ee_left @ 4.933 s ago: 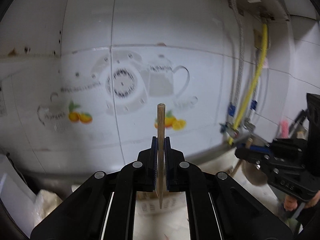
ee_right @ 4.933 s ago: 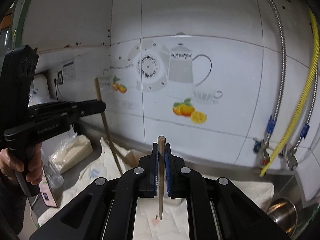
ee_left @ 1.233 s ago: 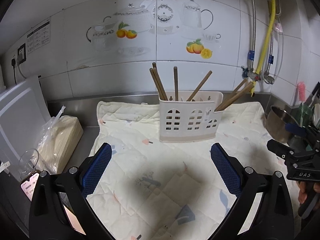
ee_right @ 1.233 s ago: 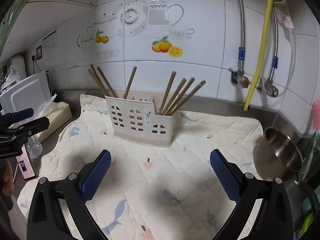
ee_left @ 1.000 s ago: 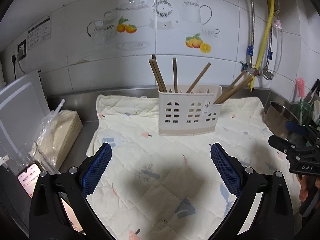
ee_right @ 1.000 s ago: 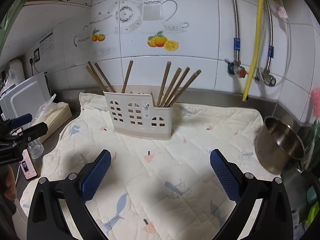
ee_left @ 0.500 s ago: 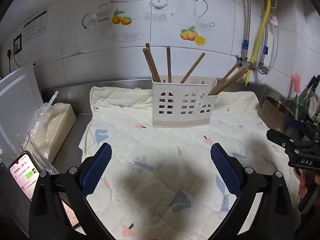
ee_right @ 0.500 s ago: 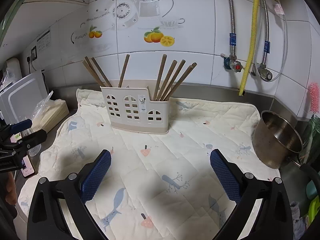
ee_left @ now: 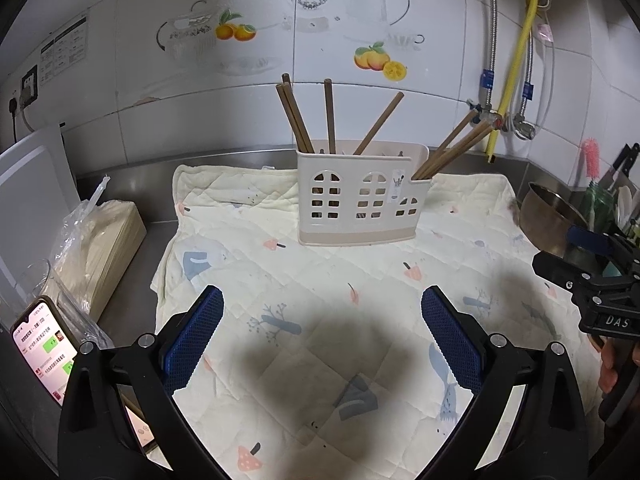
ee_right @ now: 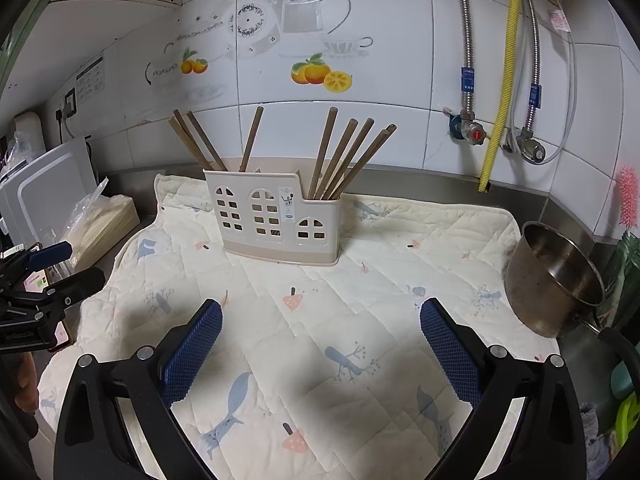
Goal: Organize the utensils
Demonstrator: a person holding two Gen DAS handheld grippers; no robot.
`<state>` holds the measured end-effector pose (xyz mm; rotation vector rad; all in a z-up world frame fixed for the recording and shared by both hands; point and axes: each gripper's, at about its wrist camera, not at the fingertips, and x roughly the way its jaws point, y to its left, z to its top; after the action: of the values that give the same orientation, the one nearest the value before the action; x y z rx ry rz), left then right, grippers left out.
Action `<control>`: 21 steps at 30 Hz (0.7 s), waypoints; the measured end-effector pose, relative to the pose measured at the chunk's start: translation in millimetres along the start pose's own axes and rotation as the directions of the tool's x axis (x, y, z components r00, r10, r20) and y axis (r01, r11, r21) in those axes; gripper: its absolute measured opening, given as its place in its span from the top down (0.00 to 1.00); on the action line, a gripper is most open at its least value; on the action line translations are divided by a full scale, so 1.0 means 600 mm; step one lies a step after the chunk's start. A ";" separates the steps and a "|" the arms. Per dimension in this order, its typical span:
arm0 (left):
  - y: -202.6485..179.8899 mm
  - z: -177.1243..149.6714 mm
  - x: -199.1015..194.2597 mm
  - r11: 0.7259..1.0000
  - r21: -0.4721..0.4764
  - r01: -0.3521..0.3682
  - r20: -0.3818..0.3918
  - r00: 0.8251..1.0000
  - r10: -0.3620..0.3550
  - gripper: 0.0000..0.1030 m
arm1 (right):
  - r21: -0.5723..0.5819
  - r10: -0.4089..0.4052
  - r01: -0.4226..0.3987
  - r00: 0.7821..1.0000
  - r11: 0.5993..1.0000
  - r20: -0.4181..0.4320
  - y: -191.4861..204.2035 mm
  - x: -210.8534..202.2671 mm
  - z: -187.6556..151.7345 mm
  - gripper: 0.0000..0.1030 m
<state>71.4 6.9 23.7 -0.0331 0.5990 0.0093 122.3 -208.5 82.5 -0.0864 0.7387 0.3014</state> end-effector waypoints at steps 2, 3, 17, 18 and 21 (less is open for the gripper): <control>-0.003 -0.002 0.002 1.000 0.003 0.003 -0.004 1.000 -0.003 0.05 | -0.001 -0.001 0.001 1.000 1.000 -0.003 0.001 0.001 -0.001 0.07; -0.004 -0.002 0.003 1.000 0.004 0.004 -0.006 1.000 -0.004 0.05 | -0.002 0.000 0.000 1.000 1.000 -0.004 0.002 0.001 -0.001 0.07; -0.009 -0.006 0.006 1.000 0.012 0.005 -0.020 1.000 -0.004 0.05 | -0.014 0.005 -0.005 1.000 1.000 -0.008 0.008 0.003 -0.003 0.07; -0.010 -0.006 0.006 1.000 0.014 0.004 -0.020 1.000 -0.003 0.05 | -0.015 0.004 -0.004 1.000 1.000 -0.008 0.008 0.003 -0.003 0.07; -0.011 -0.005 0.006 1.000 0.015 0.004 -0.020 1.000 -0.004 0.05 | -0.015 0.005 -0.005 1.000 1.000 -0.007 0.010 0.003 -0.004 0.07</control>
<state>72.5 0.4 19.2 -0.0197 0.6189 0.0008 120.4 -202.9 79.8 -0.0998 0.7442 0.3118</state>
